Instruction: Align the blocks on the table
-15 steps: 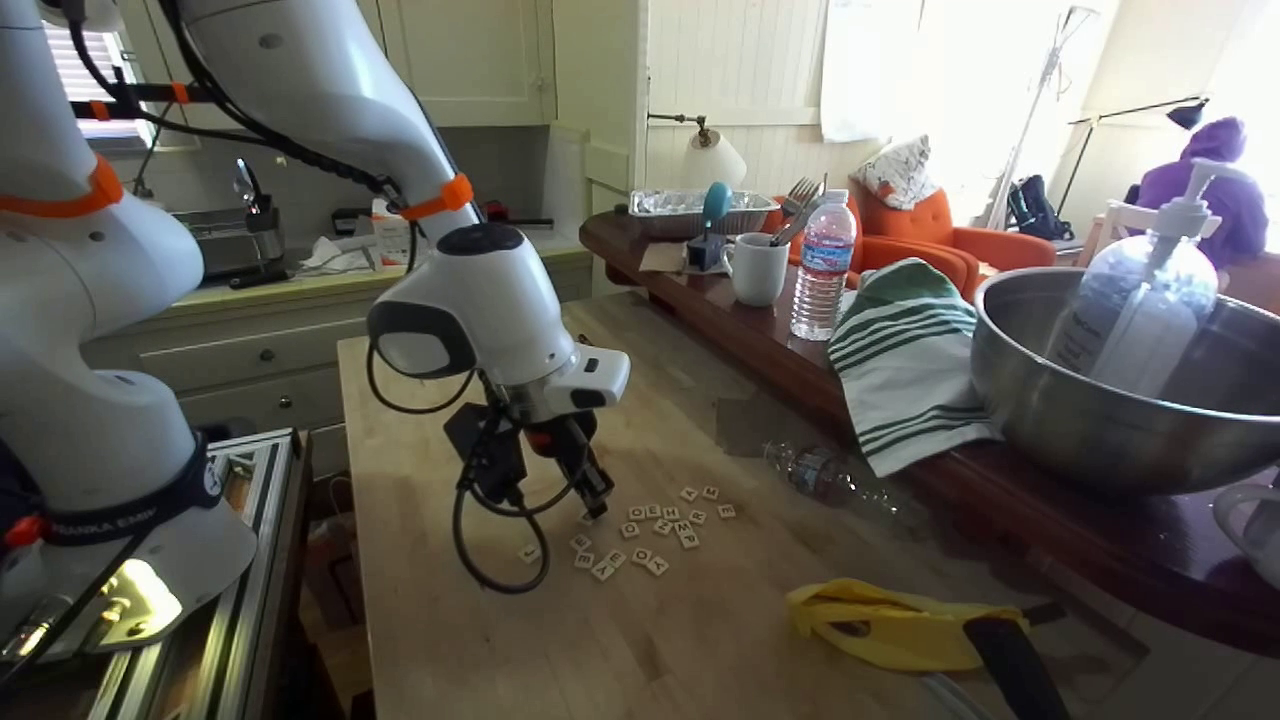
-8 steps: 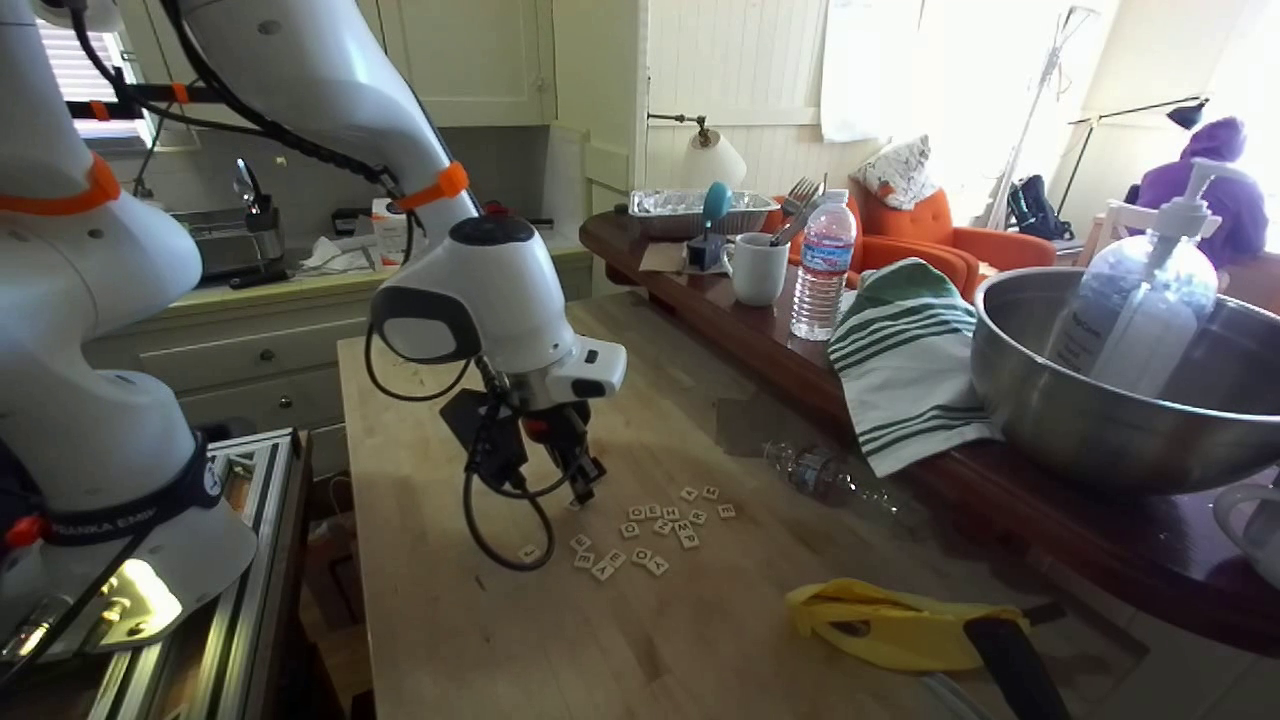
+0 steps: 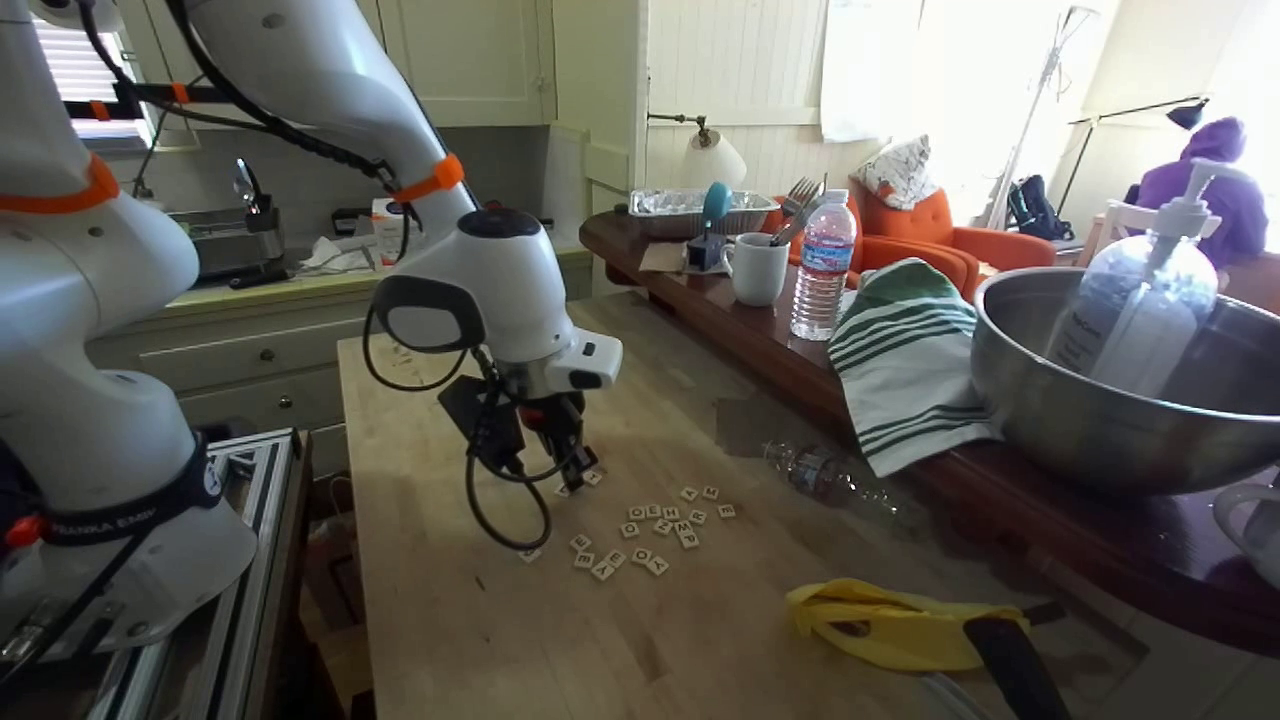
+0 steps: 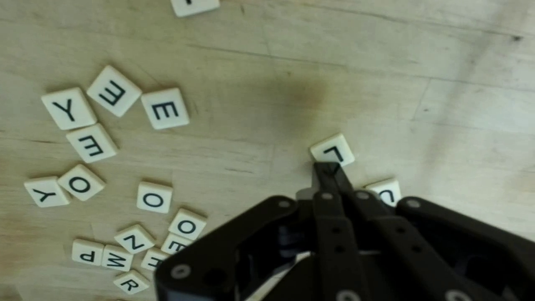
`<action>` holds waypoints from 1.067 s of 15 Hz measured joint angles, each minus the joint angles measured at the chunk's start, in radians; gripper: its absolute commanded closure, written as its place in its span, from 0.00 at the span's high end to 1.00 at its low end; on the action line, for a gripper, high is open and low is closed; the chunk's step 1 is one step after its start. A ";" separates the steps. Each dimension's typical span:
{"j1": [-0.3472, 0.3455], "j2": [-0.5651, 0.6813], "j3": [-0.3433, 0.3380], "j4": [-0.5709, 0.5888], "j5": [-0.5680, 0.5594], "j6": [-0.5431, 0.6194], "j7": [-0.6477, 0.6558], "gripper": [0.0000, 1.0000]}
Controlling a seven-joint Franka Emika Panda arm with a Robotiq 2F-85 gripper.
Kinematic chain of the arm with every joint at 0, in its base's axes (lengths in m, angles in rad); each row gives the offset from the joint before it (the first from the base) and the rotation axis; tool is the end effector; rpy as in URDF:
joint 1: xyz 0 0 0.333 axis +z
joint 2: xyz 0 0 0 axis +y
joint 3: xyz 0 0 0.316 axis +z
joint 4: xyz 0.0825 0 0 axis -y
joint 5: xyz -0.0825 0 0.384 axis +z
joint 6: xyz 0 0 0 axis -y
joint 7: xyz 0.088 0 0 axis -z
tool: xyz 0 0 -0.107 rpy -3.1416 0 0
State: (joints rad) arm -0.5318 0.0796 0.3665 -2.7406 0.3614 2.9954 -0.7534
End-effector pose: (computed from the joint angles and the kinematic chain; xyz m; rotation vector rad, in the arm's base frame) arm 0.3992 -0.0892 0.2132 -3.0806 -0.3580 -0.3182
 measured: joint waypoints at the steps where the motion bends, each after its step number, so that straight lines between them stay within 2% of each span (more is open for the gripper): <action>1: 0.005 -0.002 0.000 0.000 0.000 -0.006 0.004 0.00; 8: 0.032 -0.017 -0.002 0.000 -0.006 -0.062 0.064 0.00; 16: 0.062 -0.027 -0.002 -0.001 -0.055 -0.098 0.217 0.00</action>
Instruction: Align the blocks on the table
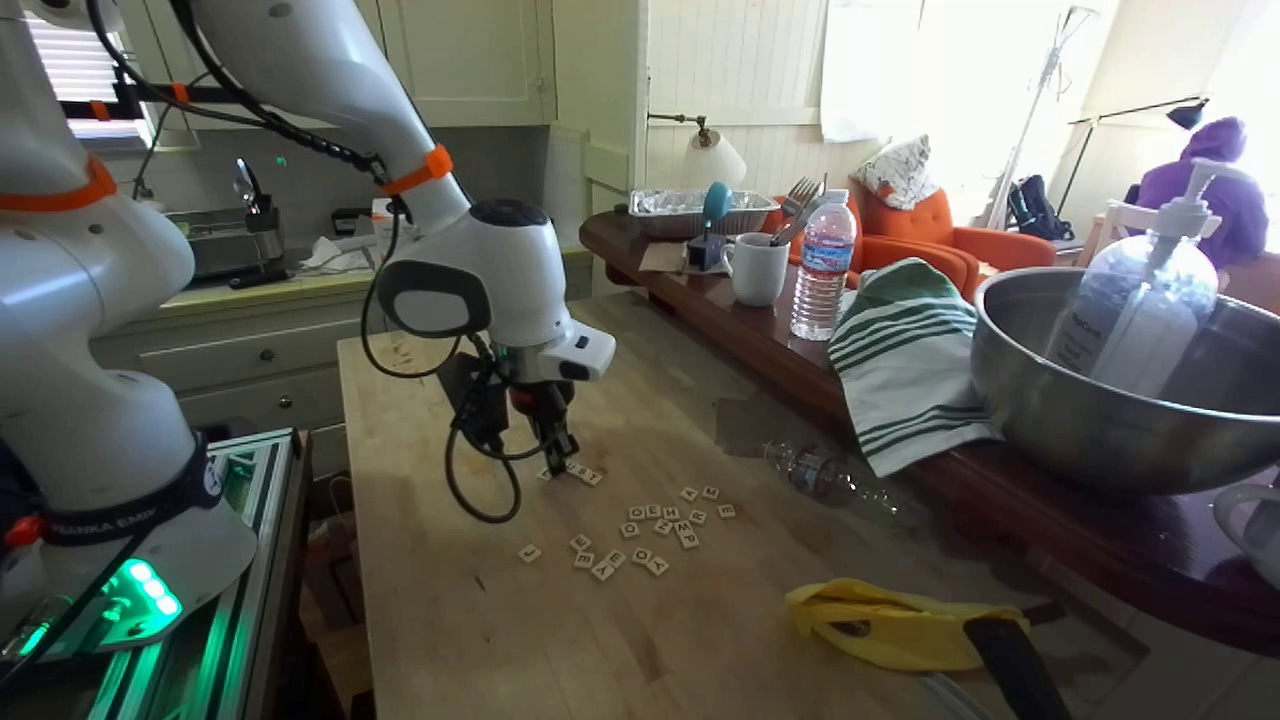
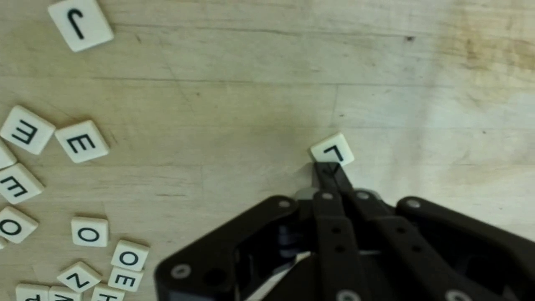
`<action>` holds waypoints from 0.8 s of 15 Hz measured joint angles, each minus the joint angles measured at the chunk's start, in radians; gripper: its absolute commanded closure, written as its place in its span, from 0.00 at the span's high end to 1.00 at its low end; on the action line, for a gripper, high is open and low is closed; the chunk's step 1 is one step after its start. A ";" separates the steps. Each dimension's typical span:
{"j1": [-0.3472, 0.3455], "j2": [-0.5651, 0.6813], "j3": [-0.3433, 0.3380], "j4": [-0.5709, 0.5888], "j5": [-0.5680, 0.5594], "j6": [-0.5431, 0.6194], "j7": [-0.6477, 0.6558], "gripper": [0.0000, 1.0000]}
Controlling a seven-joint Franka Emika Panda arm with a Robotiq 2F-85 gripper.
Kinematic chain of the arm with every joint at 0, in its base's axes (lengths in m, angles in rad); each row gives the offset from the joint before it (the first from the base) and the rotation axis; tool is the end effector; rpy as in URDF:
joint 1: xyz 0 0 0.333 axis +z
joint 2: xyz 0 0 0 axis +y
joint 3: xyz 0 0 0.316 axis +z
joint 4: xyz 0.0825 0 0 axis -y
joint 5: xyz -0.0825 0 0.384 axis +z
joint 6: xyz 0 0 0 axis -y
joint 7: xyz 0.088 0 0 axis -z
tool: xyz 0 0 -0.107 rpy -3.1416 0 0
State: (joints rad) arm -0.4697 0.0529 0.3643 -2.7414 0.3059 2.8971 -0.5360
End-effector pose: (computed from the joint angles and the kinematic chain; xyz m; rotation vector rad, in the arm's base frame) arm 0.3998 -0.0582 0.2139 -3.0577 -0.2082 -0.2014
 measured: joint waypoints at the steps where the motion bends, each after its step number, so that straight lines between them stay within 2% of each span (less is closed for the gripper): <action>1: 0.003 0.000 0.000 0.000 -0.012 0.000 0.019 0.00; 3: 0.007 0.000 -0.001 0.000 -0.043 0.000 0.059 0.00; 7: 0.169 -0.003 -0.151 0.000 -0.054 0.000 0.083 0.00; 12: 0.277 -0.004 -0.235 0.000 -0.046 0.000 0.082 0.00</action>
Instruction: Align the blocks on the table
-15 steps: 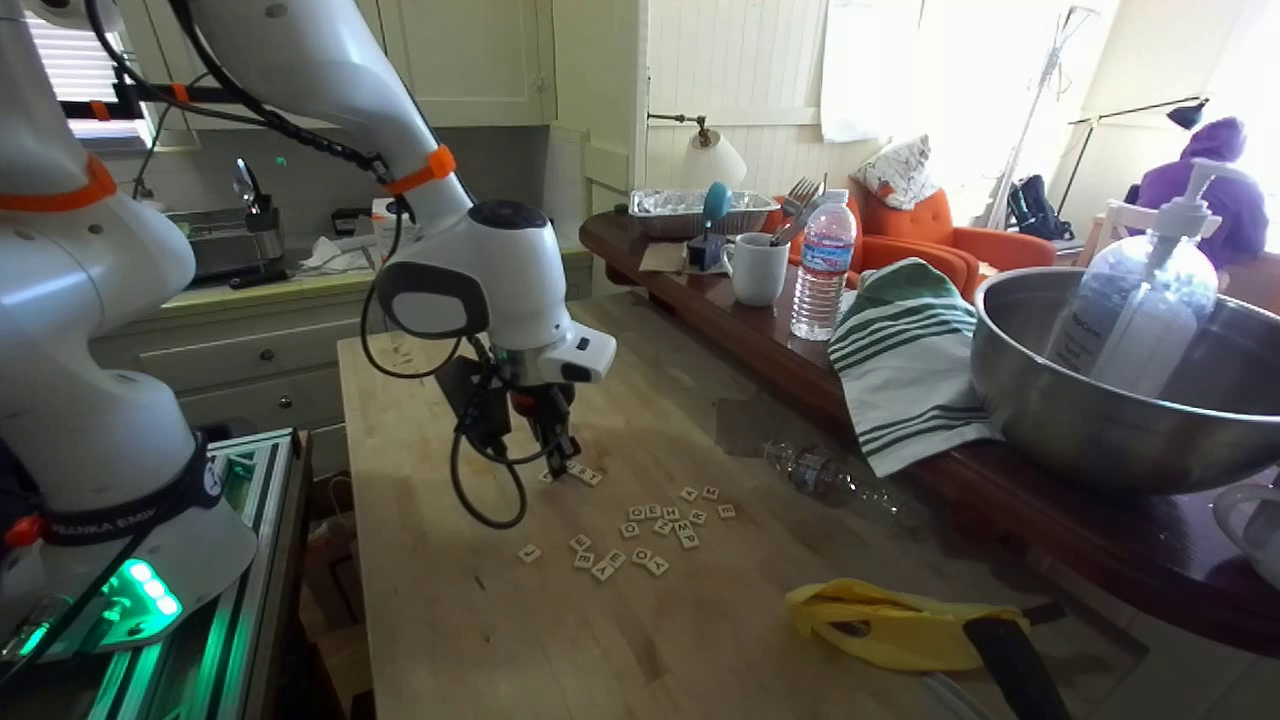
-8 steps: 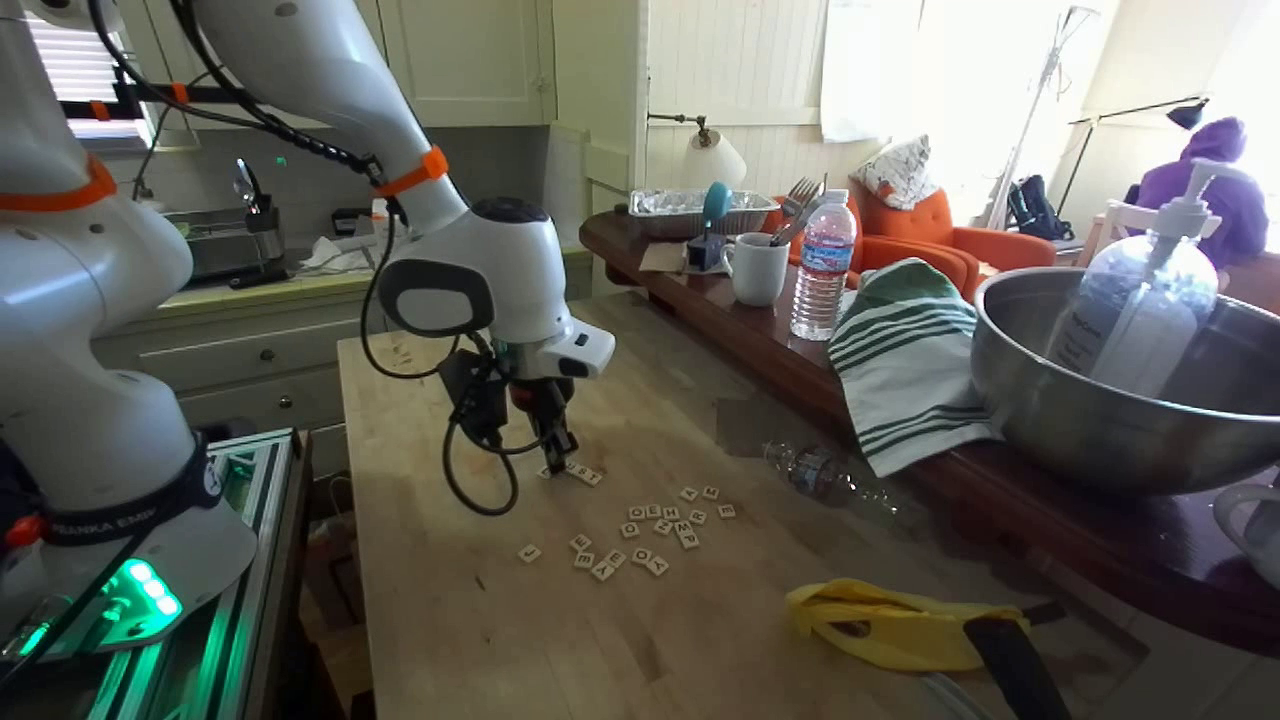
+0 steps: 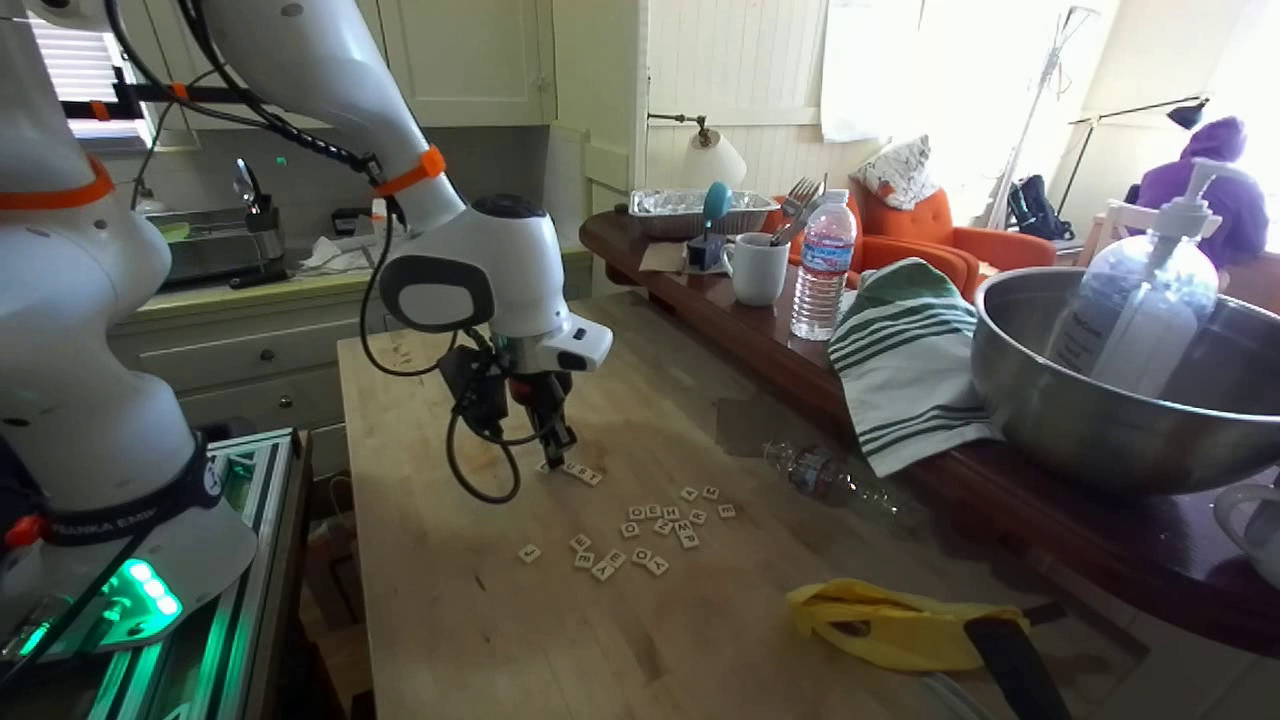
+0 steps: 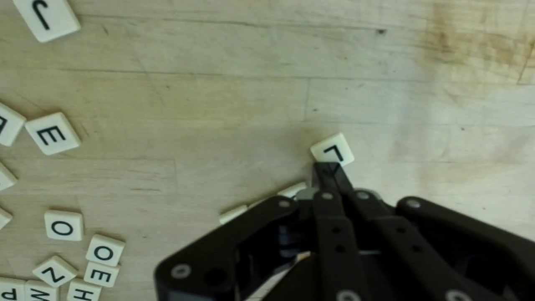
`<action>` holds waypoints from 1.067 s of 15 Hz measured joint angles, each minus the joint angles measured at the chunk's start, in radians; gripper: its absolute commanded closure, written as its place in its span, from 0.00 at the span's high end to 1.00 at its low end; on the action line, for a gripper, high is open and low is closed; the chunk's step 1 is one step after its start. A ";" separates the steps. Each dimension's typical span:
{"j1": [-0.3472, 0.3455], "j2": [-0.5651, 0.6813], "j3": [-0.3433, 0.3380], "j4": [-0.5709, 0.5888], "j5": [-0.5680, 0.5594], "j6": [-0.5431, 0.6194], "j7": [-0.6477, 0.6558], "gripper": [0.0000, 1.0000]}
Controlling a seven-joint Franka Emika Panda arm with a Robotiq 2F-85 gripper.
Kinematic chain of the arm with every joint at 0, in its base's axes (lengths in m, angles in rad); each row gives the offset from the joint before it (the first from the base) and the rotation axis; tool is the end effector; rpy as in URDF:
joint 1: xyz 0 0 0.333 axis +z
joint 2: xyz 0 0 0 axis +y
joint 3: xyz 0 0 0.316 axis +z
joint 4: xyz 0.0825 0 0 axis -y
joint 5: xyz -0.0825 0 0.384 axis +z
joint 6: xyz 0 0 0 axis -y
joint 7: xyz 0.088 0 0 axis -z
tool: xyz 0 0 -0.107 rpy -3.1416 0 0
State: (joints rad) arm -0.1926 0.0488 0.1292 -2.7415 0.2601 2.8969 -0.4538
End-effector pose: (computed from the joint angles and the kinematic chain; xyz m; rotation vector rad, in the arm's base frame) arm 0.4027 -0.0402 0.2148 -3.0754 -0.2169 -0.1898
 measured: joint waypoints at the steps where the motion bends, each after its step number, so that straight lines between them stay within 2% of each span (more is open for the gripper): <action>1: 0.013 0.000 -0.010 0.000 0.000 0.000 0.000 0.00; 11: 0.068 -0.002 -0.056 0.000 0.002 0.000 -0.001 0.00; 16: 0.068 -0.019 -0.052 0.000 0.059 0.002 -0.028 0.00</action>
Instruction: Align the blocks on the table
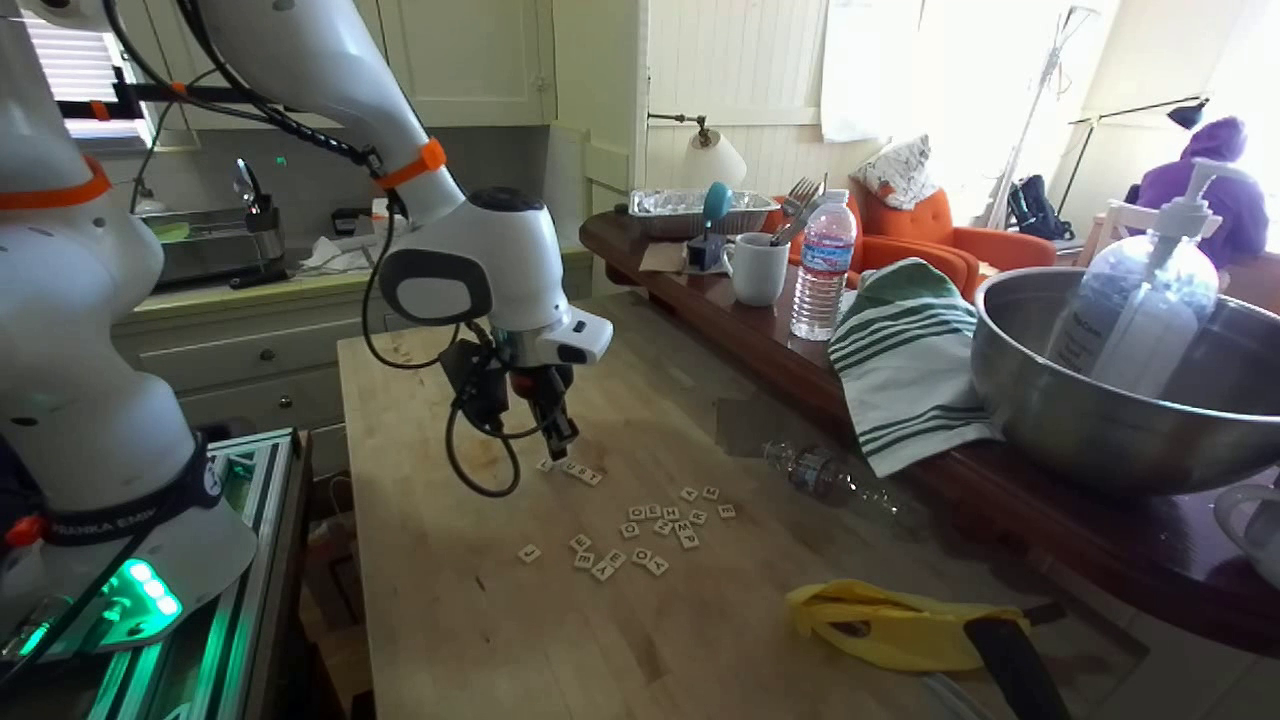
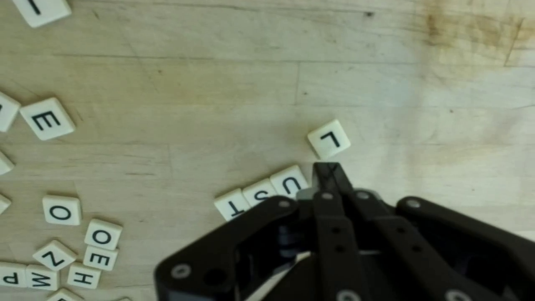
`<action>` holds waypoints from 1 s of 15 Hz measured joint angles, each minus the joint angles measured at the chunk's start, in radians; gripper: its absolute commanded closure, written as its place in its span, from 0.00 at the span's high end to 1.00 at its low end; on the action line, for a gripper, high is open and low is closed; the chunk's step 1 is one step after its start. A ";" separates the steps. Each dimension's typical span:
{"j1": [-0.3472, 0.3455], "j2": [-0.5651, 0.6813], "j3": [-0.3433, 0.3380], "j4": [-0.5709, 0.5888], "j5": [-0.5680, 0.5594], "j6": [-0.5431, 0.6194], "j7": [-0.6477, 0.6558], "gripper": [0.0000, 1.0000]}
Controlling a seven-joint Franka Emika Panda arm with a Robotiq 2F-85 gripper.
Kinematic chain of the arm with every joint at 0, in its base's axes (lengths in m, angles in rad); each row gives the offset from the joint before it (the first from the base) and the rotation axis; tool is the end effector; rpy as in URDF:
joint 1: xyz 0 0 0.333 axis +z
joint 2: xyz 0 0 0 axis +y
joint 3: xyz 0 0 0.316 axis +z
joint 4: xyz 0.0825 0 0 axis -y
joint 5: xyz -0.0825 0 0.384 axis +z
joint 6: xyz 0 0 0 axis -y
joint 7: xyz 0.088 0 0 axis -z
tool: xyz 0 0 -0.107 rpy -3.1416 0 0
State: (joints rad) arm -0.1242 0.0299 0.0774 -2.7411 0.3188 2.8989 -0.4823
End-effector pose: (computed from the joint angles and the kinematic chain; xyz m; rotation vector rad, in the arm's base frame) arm 0.4047 -0.0374 0.2223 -3.0649 -0.2003 -0.2268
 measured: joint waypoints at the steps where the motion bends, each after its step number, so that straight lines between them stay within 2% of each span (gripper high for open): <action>1: 0.000 -0.005 0.000 0.000 0.006 0.000 -0.005 0.00; 9: 0.005 -0.001 -0.023 -0.006 -0.073 -0.002 -0.001 0.00; 15: 0.023 0.006 -0.030 -0.007 -0.086 -0.002 -0.009 0.00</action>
State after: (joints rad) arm -0.1011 0.0357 0.0478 -2.7480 0.2326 2.8970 -0.4912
